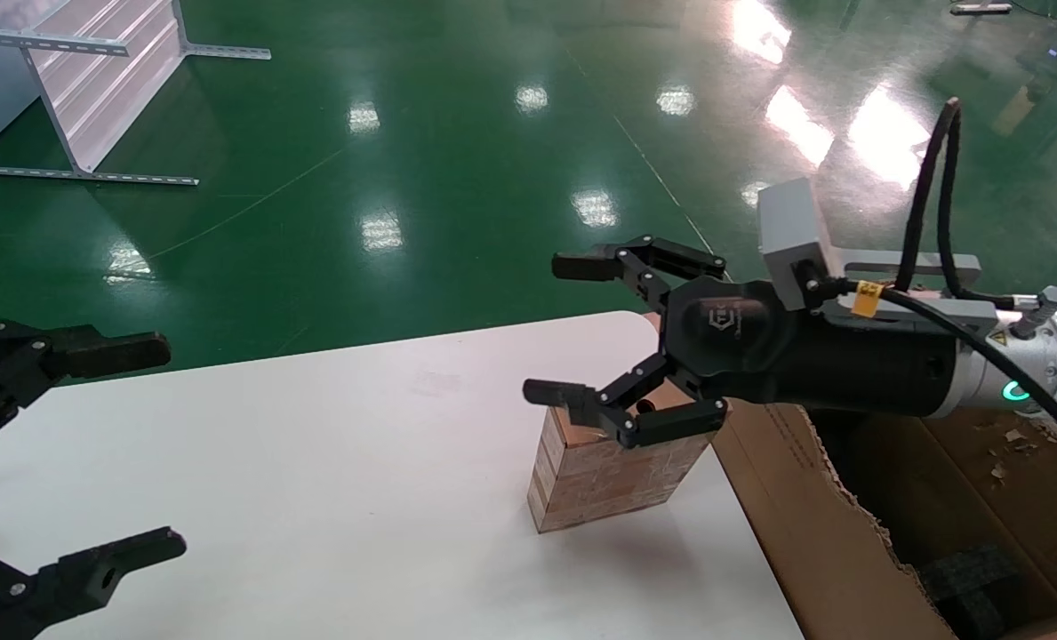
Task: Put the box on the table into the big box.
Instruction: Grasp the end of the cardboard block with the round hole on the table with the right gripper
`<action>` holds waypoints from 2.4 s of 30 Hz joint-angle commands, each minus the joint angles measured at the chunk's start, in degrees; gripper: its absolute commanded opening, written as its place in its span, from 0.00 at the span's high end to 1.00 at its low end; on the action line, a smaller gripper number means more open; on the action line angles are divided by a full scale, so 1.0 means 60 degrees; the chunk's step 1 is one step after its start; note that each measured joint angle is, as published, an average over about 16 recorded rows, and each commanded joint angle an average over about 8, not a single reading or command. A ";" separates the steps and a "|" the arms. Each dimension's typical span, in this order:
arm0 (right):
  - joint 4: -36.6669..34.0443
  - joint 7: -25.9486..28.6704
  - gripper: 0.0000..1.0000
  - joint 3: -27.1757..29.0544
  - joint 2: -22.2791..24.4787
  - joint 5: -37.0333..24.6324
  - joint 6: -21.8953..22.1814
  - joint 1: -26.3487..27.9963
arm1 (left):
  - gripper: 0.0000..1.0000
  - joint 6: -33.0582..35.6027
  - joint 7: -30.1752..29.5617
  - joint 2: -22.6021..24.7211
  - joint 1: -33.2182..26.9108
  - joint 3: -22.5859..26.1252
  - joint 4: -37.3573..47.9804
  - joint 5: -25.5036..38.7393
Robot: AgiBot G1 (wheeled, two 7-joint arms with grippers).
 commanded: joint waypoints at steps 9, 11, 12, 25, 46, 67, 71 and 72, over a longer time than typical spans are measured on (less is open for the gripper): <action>-0.1361 -0.0817 0.00 -0.0058 0.0197 -0.0394 -0.0604 0.0241 | 1.00 -0.0001 0.0001 -0.0001 -0.0001 0.0002 0.0000 -0.0001; -0.1689 -0.1060 0.00 -0.0120 0.0196 -0.0553 -0.0758 0.0329 | 1.00 -0.0001 0.0001 -0.0001 -0.0001 0.0003 0.0000 -0.0002; -0.1859 -0.1187 0.00 -0.0159 0.0185 -0.0642 -0.0829 0.0382 | 1.00 -0.0001 0.0001 -0.0001 -0.0001 0.0003 0.0000 -0.0002; -0.3897 -0.2513 0.00 -0.0766 -0.0535 -0.1692 -0.1045 0.1404 | 1.00 -0.0002 0.0003 -0.0002 -0.0001 0.0006 0.0000 -0.0004; -0.6361 -0.3789 0.00 -0.2132 -0.1225 -0.2603 -0.1357 0.2433 | 1.00 -0.0004 0.0005 -0.0004 -0.0003 0.0010 0.0000 -0.0007; -0.7106 -0.4251 0.00 -0.3435 -0.1347 -0.2215 -0.1377 0.2873 | 1.00 -0.0006 0.0007 -0.0006 -0.0004 0.0014 0.0000 -0.0010; -0.7151 -0.4281 0.00 -0.3642 -0.1325 -0.2072 -0.1385 0.2890 | 1.00 -0.0006 0.0008 -0.0006 -0.0004 0.0015 0.0000 -0.0010; -0.7153 -0.4286 0.00 -0.3693 -0.1313 -0.2033 -0.1387 0.2889 | 1.00 -0.0006 0.0008 -0.0006 -0.0004 0.0015 0.0000 -0.0010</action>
